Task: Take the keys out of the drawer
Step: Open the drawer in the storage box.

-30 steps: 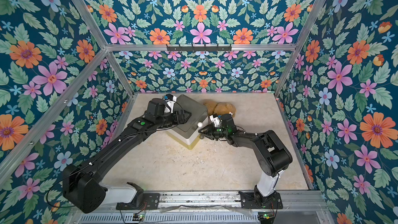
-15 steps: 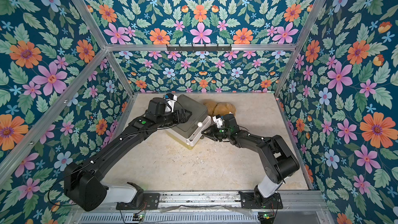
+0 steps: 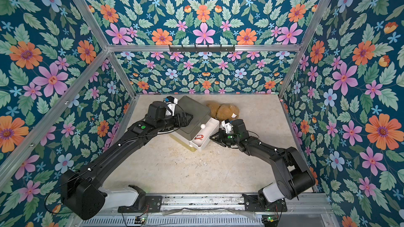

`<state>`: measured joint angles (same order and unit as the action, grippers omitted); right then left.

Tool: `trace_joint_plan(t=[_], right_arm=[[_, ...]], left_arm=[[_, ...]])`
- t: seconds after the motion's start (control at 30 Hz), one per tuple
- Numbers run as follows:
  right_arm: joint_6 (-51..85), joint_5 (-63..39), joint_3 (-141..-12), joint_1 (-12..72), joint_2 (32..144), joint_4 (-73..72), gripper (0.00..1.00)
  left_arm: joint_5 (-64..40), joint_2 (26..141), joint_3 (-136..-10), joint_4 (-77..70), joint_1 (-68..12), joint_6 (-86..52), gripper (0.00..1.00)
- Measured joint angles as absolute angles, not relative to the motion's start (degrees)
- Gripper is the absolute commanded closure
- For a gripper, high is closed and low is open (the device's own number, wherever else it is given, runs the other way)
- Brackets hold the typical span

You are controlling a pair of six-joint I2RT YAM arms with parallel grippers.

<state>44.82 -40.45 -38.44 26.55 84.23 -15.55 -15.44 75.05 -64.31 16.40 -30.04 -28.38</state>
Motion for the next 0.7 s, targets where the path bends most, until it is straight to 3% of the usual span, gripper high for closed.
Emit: trace_joint_plan(t=[0.7], right_arm=[[39.0,-39.92,-30.46,19.22,68.31,-2.68,0.82]], left_arm=[[-14.9,76.14,-63.88,13.54,-30.02,-28.12,0.01]])
